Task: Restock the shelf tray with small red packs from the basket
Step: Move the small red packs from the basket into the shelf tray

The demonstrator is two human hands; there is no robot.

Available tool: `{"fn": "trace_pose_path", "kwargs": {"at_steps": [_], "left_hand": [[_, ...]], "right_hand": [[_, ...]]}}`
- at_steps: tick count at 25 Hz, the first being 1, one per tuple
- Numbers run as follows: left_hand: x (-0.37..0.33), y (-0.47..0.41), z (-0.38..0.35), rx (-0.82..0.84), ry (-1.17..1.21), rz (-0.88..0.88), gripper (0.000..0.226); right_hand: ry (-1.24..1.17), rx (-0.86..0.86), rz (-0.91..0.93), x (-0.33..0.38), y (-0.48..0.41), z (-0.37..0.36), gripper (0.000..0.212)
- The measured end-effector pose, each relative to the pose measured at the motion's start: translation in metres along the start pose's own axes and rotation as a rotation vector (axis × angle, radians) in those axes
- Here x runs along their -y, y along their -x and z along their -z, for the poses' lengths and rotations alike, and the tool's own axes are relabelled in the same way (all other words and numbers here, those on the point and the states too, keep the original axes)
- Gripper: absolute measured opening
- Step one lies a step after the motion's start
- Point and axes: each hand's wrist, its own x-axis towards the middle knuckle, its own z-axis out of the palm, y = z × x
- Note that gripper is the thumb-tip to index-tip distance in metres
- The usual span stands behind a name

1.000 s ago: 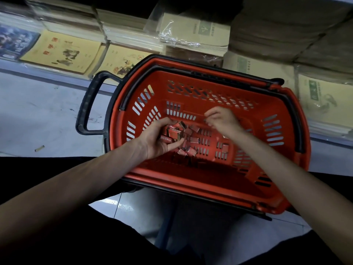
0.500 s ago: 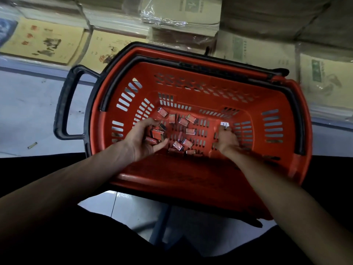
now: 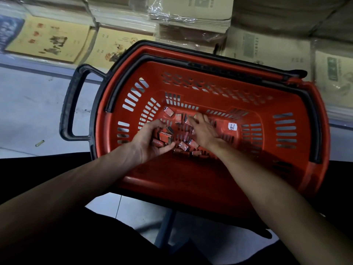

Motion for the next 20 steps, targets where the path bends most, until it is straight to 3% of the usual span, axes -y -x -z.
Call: {"fn": "trace_pose_path", "kwargs": {"at_steps": [3,8,13,20], "left_hand": [[-0.001,0.0,-0.001,0.004,-0.009,0.002,0.026],[-0.004,0.001,-0.002,0.004,-0.001,-0.008,0.025],[-0.007,0.0,-0.004,-0.003,0.003,-0.018,0.019],[-0.009,-0.008,-0.005,-0.031,0.033,-0.036,0.009]], "right_hand": [[0.02,0.018,0.031,-0.005,0.001,-0.006,0.105],[0.068,-0.013,0.056,-0.011,0.001,0.0,0.092],[0.165,0.112,0.091,0.005,-0.005,0.015,0.086],[0.391,0.295,0.221,0.018,-0.013,0.024,0.095]]}}
